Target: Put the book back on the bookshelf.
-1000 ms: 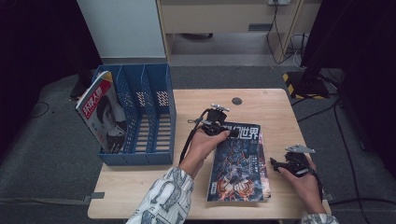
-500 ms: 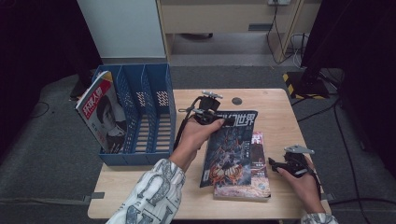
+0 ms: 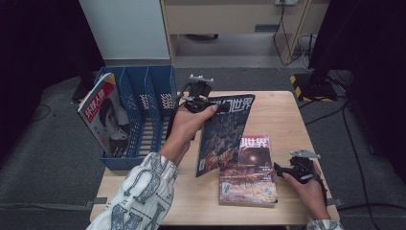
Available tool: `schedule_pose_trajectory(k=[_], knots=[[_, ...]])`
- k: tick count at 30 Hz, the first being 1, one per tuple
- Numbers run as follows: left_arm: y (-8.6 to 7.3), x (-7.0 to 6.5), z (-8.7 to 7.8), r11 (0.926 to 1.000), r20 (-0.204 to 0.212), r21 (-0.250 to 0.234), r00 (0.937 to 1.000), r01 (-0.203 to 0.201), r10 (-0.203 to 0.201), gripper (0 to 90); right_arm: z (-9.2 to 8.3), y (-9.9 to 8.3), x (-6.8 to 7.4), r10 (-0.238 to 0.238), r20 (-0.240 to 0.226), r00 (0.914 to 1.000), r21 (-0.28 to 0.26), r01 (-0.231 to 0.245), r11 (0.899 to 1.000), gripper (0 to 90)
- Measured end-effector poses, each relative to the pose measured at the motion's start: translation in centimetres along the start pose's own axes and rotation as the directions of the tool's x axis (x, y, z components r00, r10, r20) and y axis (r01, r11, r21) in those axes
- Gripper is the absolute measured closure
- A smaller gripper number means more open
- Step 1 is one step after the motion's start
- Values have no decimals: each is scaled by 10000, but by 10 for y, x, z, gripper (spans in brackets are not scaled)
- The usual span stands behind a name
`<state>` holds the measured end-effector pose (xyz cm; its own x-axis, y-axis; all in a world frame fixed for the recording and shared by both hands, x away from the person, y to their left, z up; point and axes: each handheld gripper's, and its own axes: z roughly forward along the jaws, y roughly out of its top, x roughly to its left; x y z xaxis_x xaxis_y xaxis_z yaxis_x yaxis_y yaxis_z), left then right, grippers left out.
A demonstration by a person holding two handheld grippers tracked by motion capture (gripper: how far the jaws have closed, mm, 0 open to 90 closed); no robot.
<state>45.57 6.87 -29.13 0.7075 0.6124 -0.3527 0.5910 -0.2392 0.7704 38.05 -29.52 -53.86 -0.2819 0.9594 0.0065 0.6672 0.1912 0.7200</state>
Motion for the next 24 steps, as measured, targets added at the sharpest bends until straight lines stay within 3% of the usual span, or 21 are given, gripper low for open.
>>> schedule_pose_trajectory(k=[7,10,24], knots=[[3,5,-25,9994,-408,-280,9989,221,-232,823,0,0,2,-52,-75,10000,97,53,9999,57],[5,7,-37,9995,-574,-298,9982,135,-152,823,0,0,2,-50,-84,10000,115,51,9999,57],[10,21,-87,9956,-1049,-879,9936,331,-423,822,0,0,2,-57,-79,10000,71,57,10000,52]])
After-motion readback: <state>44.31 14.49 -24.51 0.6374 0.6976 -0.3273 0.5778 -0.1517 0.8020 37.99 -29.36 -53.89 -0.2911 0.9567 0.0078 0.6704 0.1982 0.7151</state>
